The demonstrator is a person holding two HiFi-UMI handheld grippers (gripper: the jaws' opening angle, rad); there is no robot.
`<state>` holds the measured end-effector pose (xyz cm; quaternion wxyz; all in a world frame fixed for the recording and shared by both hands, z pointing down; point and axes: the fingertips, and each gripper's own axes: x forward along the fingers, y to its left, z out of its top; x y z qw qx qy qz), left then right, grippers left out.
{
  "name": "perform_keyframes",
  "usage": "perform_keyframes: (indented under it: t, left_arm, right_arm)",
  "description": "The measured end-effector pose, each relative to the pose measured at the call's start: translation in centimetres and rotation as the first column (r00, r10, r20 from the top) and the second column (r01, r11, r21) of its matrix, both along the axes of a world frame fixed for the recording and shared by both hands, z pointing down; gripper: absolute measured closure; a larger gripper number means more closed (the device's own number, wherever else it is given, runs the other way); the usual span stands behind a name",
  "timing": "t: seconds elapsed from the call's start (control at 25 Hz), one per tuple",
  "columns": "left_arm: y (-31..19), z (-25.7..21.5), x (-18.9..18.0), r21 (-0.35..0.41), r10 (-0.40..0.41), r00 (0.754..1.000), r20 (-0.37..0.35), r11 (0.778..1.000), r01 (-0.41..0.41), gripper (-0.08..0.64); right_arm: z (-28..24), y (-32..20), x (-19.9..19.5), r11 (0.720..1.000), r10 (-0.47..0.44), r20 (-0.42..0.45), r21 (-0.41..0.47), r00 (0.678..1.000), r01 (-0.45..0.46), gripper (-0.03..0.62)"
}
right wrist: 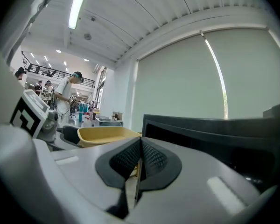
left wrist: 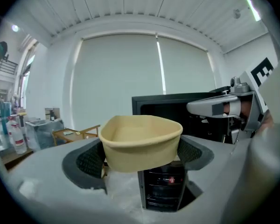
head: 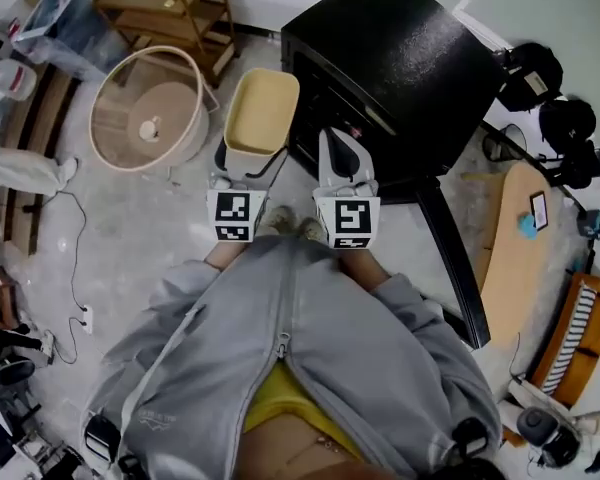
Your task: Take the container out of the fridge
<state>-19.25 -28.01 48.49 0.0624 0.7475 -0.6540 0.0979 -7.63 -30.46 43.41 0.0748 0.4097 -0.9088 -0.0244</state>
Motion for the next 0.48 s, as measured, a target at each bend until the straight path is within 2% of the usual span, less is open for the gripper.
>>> perform_keyframes:
  t: [0.2,0.4,0.48]
  left_arm:
    - [0.5,-3.3,-3.6,0.027,-0.108,0.994,0.000,0.994,0.108,0.074]
    - [-0.5,-6.4,-5.1,0.056,-0.134,0.990,-0.038,0.989,0.136,0.074]
    - [-1.1,-8.0,-5.5,0.099,-0.140,0.989,-0.038,0.985,0.143,0.074]
  right_arm:
    - [-2.6,0.2,-1.4,0.999,-0.020,0.039,0.047,0.999,0.018,0.592]
    - [-6.2,-0.7,-2.3,0.995,-0.025,0.073,0.100,0.997,0.017,0.592]
    - [-7.6,-1.1,-2.4,0.992,-0.022,0.074,0.127,0.997,0.012,0.592]
